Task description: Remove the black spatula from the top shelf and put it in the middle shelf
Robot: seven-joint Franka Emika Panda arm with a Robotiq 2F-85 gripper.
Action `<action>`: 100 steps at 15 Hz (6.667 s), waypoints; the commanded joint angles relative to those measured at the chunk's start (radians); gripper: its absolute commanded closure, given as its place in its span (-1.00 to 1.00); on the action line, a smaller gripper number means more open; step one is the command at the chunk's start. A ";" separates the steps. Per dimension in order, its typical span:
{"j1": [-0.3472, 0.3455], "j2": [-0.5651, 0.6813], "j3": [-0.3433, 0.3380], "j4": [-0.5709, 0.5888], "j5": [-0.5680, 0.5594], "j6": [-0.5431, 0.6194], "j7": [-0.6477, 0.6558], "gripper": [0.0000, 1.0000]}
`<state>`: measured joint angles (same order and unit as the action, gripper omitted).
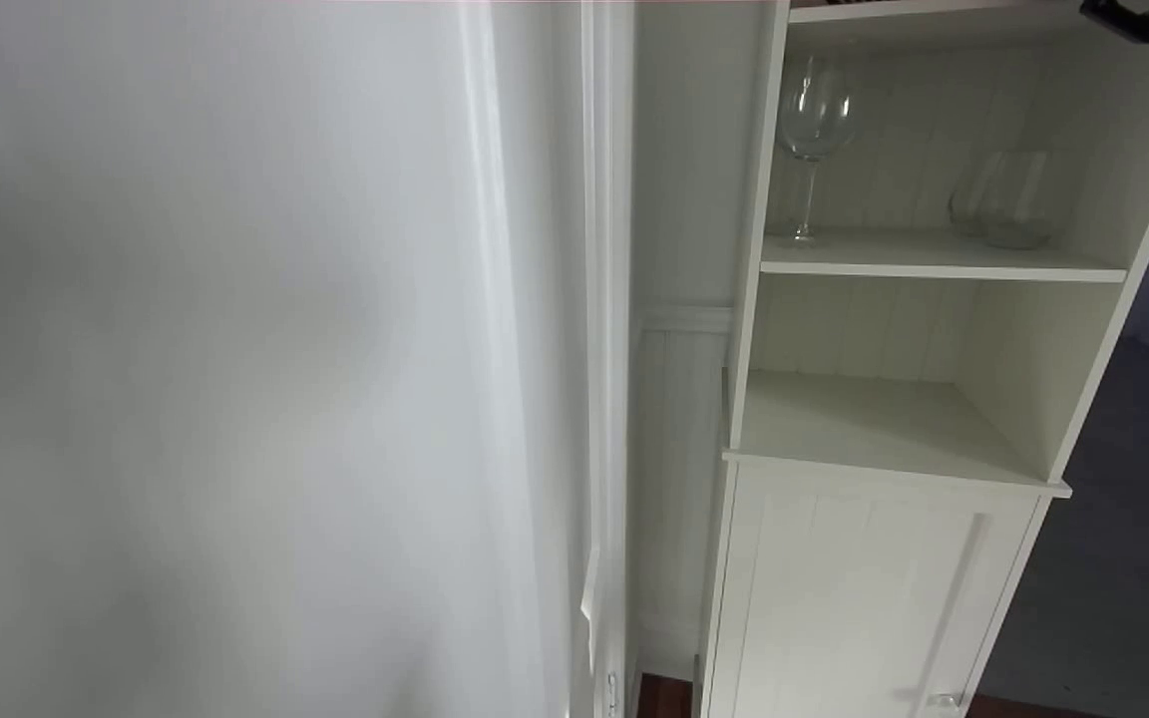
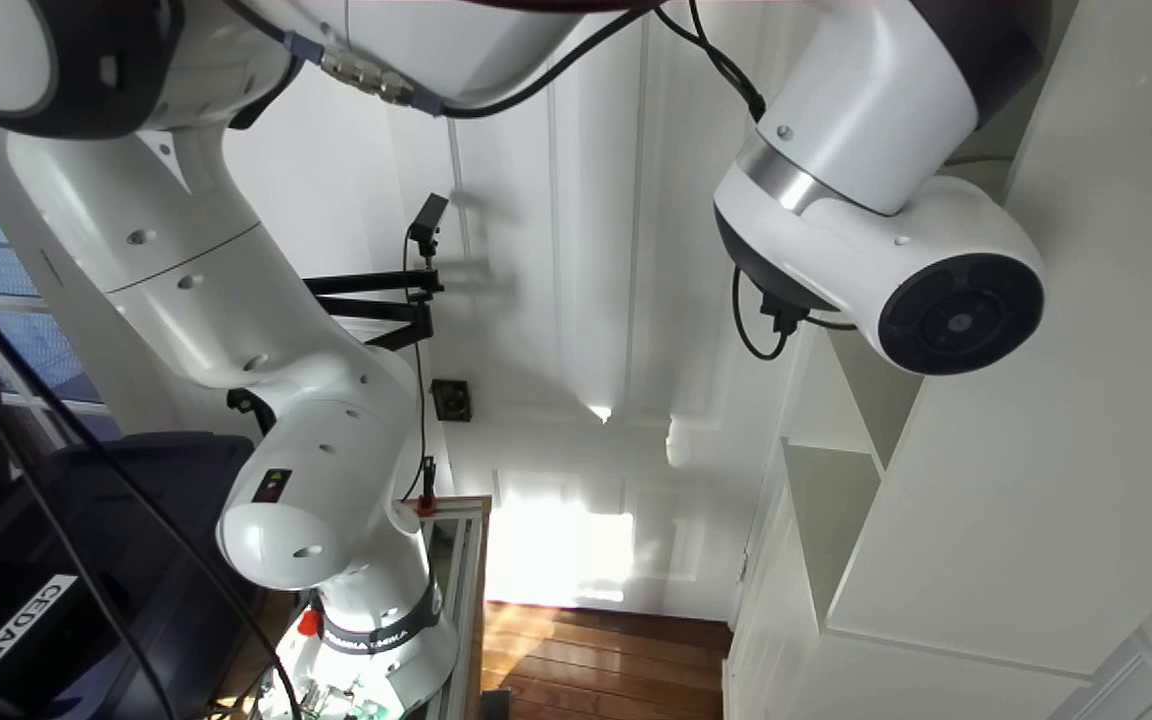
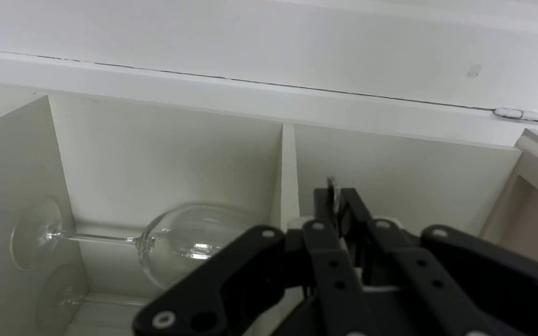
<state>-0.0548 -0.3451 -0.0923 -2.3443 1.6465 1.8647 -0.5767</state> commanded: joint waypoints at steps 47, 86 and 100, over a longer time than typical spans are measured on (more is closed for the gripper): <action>-0.245 0.058 -0.159 -0.160 -0.479 -0.692 -0.078 0.98; -0.035 0.192 0.083 -0.217 0.094 0.253 -0.262 0.03; -0.046 0.056 0.084 -0.243 -0.117 0.338 -0.008 -1.00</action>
<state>-0.1000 -0.2056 -0.0119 -2.5607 1.6236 2.1479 -0.6923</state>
